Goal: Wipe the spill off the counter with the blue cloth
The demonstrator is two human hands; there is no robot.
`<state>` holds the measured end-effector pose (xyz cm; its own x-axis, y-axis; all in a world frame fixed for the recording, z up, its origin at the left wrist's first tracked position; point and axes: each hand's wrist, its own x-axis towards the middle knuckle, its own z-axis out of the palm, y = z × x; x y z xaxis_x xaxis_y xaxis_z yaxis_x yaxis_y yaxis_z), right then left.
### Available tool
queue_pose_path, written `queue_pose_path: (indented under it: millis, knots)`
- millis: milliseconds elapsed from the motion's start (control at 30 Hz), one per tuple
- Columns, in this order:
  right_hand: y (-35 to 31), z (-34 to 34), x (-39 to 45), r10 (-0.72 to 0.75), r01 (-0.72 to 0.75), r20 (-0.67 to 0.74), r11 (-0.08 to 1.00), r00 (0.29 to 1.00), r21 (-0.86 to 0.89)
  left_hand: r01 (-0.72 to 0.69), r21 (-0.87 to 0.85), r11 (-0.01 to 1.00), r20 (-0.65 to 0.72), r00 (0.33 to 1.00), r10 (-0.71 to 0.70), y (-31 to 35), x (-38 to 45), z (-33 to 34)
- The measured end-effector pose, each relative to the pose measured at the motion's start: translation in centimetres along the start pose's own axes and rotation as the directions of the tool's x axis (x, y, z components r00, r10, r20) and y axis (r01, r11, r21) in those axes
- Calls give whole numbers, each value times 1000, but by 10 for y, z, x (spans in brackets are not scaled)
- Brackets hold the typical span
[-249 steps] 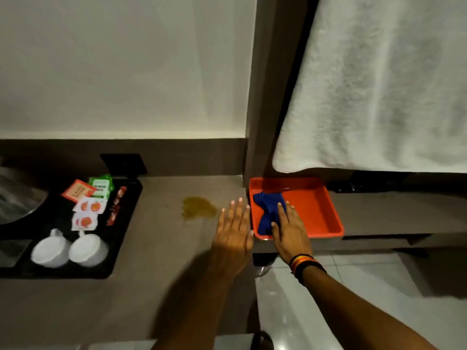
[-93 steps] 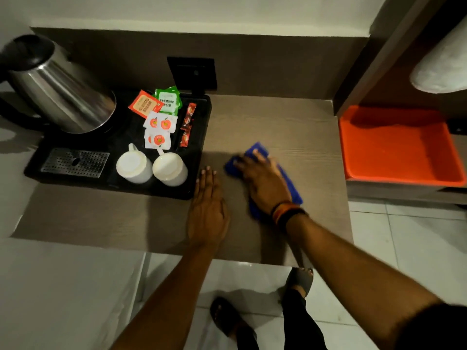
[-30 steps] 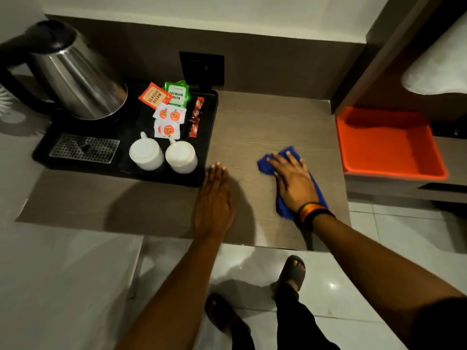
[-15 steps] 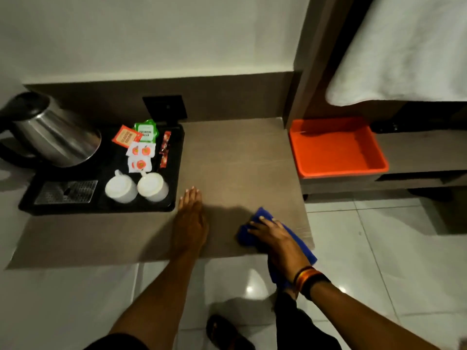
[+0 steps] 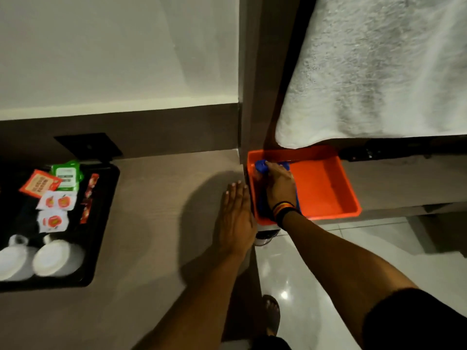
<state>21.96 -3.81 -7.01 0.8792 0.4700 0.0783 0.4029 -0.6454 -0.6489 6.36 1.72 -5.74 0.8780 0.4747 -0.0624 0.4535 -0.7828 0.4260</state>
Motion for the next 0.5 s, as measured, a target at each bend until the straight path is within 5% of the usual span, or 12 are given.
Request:
queue_pose_path:
  millis: [200, 300, 400, 500]
  knots:
    - [27, 52, 20, 47, 49, 294, 949, 955, -312, 26, 86, 996, -22, 999, -25, -2, 33, 12]
    - [25, 32, 15, 65, 50, 366, 954, 928, -296, 21, 56, 998, -20, 1000, -20, 1, 29, 4]
    - [-8, -19, -11, 5, -8, 255, 1000, 967, 12, 32, 67, 997, -108, 994, -25, 2, 22, -32]
    - [-38, -74, -93, -59, 3, 106, 886, 993, 463, -64, 24, 998, -278, 958, 68, -6, 23, -74]
